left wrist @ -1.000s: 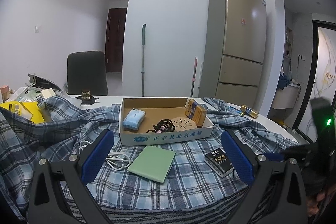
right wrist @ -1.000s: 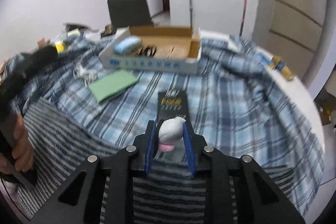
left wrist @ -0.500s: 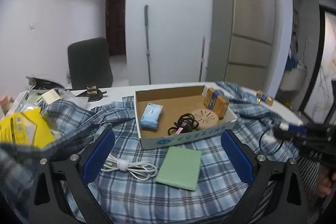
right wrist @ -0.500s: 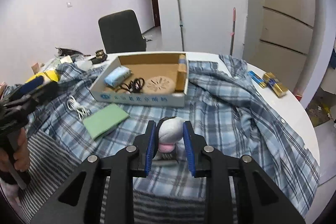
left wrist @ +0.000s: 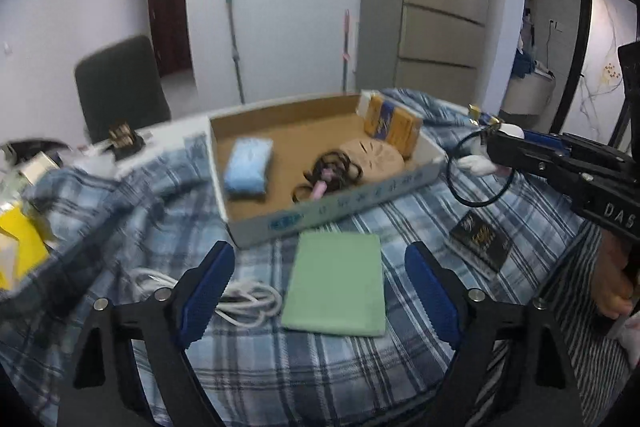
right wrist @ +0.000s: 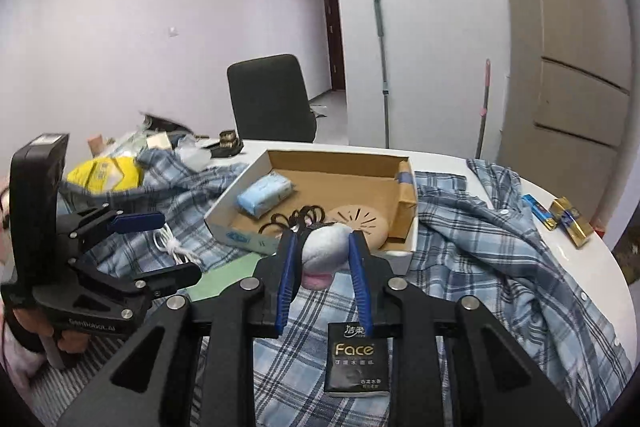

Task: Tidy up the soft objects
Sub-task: 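Hold the earbuds in the right gripper while the left gripper grasps the green pad, then carry the green pad and earbuds over the box with both grippers, then open both grippers to drop the green pad and earbuds into the box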

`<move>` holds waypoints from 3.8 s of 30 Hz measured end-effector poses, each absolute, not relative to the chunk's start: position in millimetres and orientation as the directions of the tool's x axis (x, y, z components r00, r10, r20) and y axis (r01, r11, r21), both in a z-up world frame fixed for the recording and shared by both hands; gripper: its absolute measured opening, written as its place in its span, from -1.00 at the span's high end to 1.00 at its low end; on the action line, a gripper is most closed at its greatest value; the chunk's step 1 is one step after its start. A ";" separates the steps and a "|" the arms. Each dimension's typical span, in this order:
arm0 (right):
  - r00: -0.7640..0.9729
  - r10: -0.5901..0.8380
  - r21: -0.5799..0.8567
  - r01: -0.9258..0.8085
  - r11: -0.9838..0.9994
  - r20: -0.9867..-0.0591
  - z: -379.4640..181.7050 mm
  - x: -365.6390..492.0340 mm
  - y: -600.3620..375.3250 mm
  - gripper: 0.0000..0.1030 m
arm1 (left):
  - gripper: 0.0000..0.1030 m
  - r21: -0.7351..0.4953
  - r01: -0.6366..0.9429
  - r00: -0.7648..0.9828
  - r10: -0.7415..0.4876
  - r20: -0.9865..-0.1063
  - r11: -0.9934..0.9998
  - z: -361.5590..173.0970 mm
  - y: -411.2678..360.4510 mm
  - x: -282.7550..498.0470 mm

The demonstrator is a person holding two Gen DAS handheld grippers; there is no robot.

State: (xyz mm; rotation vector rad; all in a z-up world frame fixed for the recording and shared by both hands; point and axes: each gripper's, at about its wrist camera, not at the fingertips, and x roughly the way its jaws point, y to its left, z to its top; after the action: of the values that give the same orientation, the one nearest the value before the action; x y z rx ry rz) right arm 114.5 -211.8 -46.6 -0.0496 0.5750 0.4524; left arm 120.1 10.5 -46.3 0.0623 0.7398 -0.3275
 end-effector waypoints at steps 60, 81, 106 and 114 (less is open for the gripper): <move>0.655 0.396 0.096 -0.444 0.891 -0.643 -83.0 127.6 -208.2 0.50 | -0.38 0.124 0.385 0.759 -0.237 -0.607 0.915 -56.9 -16.1 87.5; 0.767 0.357 0.043 -0.398 0.917 -0.533 -45.4 126.6 -204.7 0.50 | -0.38 0.112 0.236 0.955 -0.209 -0.212 0.965 1.0 0.4 64.0; 0.674 0.215 0.003 -0.300 0.954 -0.707 -72.5 239.8 -182.7 0.50 | -0.38 0.078 0.071 0.982 -0.056 -0.180 0.994 -31.1 1.6 158.9; 0.621 0.176 0.045 -0.221 0.974 -0.764 -88.9 249.8 -207.5 0.50 | -0.38 0.061 0.063 0.980 -0.050 -0.192 0.996 -35.1 7.8 159.5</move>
State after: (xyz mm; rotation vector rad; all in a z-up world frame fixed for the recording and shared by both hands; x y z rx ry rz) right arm 249.8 -207.5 -88.9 -0.0544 0.8712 0.2282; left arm 159.5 7.8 -35.1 0.0672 0.1918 -0.0572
